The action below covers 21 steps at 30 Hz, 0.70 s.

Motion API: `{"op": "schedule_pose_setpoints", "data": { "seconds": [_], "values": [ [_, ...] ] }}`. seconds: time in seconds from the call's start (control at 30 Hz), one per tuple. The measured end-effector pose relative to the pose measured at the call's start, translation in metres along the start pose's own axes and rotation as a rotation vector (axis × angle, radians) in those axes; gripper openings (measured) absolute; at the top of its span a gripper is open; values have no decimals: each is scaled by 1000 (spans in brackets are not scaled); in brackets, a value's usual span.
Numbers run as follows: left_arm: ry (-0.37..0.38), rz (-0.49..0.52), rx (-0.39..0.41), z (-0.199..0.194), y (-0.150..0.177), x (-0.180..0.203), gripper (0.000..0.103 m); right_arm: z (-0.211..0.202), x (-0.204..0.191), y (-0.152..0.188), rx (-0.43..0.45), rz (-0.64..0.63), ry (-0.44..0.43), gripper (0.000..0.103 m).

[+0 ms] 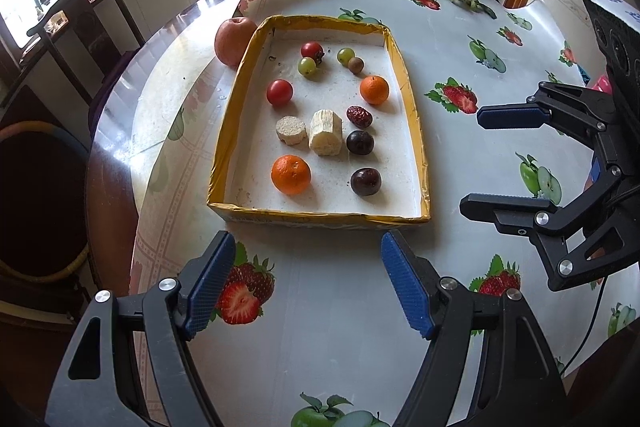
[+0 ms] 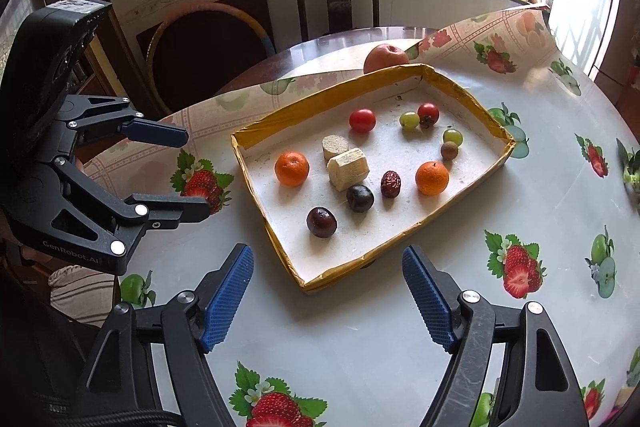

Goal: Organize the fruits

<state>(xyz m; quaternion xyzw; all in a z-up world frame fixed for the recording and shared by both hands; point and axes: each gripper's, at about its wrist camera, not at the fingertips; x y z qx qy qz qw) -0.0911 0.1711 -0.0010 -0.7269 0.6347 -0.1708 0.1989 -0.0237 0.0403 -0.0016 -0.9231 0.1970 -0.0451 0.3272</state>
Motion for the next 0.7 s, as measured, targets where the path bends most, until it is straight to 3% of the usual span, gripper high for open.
{"op": "schedule_pose_setpoints", "data": {
  "seconds": [0.43,0.7],
  "values": [
    [16,-17,-4,1,-1,-1,75,3,-1,-2,1,-5,-10,79],
    [-2,7,33,-4,-3,3,75,4,0,-2,3,9,-12,79]
  ]
}}
Point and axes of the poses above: each gripper's, at about its wrist camera, not at the fingertips, and z roughly the way its jaws point, x to its right, y to its underside, and after that the axes turned 2 degrees about x, right-handed
